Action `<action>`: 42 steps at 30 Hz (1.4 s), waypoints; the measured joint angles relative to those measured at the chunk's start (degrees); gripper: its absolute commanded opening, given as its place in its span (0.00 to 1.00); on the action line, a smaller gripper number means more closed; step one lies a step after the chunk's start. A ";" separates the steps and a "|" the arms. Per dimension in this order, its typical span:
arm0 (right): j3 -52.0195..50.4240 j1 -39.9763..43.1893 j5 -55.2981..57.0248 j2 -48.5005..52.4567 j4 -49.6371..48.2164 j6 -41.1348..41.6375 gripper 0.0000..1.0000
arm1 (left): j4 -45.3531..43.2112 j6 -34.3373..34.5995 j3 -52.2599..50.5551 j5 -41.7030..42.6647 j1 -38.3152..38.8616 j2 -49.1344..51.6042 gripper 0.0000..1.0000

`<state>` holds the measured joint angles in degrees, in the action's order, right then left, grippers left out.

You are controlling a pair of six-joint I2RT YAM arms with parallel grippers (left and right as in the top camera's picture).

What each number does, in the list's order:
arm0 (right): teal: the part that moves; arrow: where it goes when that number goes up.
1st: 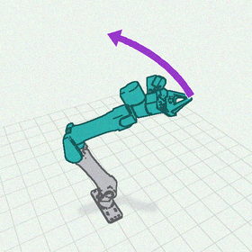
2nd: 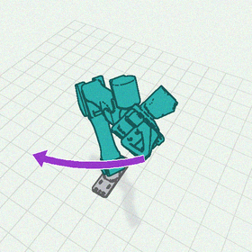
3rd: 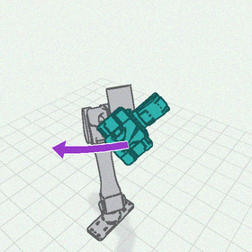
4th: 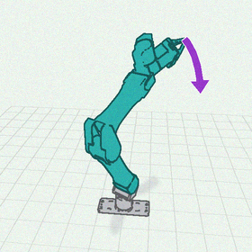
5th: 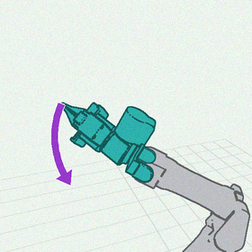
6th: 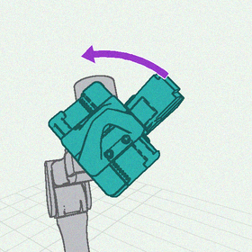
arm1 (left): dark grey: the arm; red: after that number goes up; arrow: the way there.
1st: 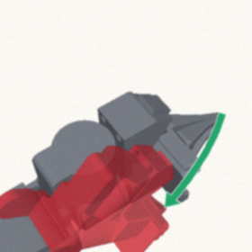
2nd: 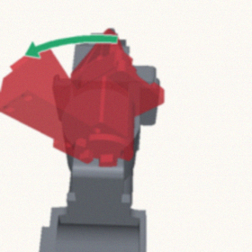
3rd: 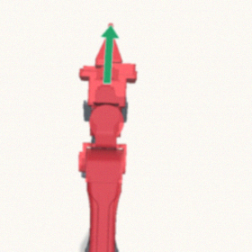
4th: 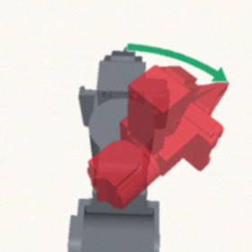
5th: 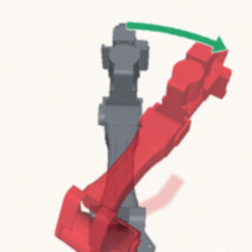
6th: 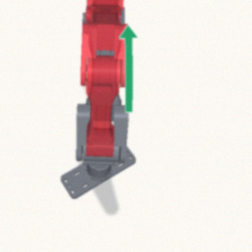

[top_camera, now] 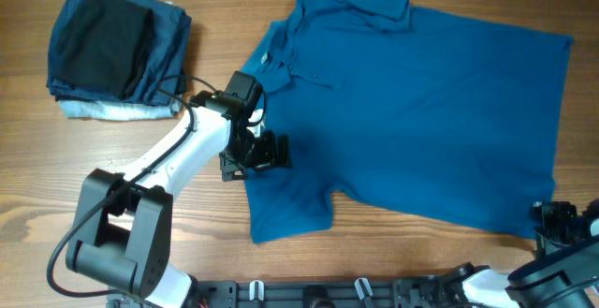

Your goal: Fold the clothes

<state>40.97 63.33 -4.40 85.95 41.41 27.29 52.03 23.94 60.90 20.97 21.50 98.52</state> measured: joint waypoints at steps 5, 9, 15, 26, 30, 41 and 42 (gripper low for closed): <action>0.42 0.00 0.79 2.21 -1.20 0.81 0.61 | 0.00 0.00 0.00 0.02 0.00 0.00 1.00; 0.76 0.15 2.16 2.91 -1.70 1.38 0.25 | -0.02 0.00 0.00 0.15 0.00 0.00 1.00; 0.81 0.15 1.01 3.19 -3.17 1.20 0.08 | 4.20 0.37 0.66 -1.68 -1.90 -3.91 1.00; 0.81 0.15 0.98 3.21 -3.17 1.20 0.11 | 10.56 9.73 -8.68 -6.45 7.69 -7.26 0.93; 0.81 0.15 0.74 3.21 -3.17 1.20 0.12 | 5.97 15.23 -13.16 -6.54 13.16 -7.28 0.68; 0.81 0.26 -0.09 3.21 -3.32 1.22 0.04 | -3.74 25.81 -20.48 -4.44 14.03 -8.46 0.06; 0.81 0.26 -0.13 3.21 -3.32 1.18 0.04 | -4.15 26.21 -20.46 -4.00 14.03 -8.46 0.04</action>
<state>41.78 63.59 -4.54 89.17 38.09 28.47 47.88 50.15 40.45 16.97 35.53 90.06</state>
